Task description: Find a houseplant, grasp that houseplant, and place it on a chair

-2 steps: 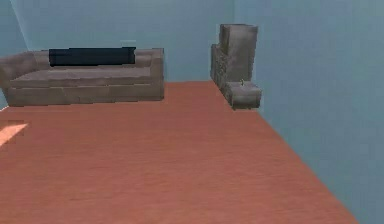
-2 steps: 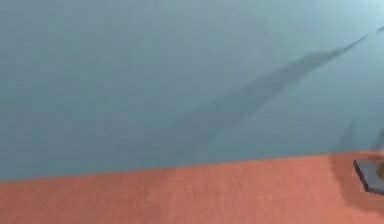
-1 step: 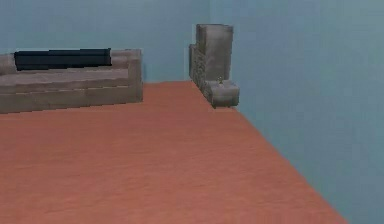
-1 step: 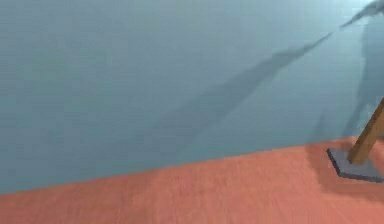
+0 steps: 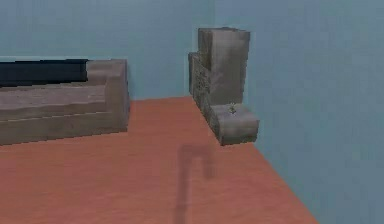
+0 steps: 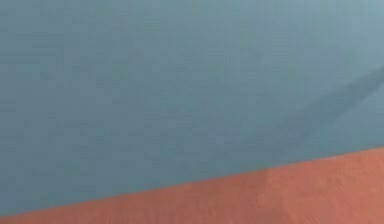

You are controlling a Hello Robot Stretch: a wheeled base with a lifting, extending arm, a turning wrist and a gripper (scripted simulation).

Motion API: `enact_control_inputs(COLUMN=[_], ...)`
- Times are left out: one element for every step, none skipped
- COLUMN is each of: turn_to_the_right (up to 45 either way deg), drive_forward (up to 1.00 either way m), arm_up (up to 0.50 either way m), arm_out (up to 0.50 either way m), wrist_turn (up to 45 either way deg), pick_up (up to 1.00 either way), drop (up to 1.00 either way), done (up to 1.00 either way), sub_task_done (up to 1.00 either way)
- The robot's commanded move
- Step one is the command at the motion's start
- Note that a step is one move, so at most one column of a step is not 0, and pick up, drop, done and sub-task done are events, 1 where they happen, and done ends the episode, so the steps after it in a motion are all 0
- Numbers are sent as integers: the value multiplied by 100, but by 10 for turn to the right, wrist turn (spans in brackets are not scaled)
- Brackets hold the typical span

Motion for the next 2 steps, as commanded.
enact_control_inputs(turn_to_the_right=[0,150], drive_forward=[100,0], arm_up=[0,0], arm_out=[0,0], wrist_turn=[0,0], pick_up=[0,0], drop=[0,0], done=[0,0], sub_task_done=[0,0])
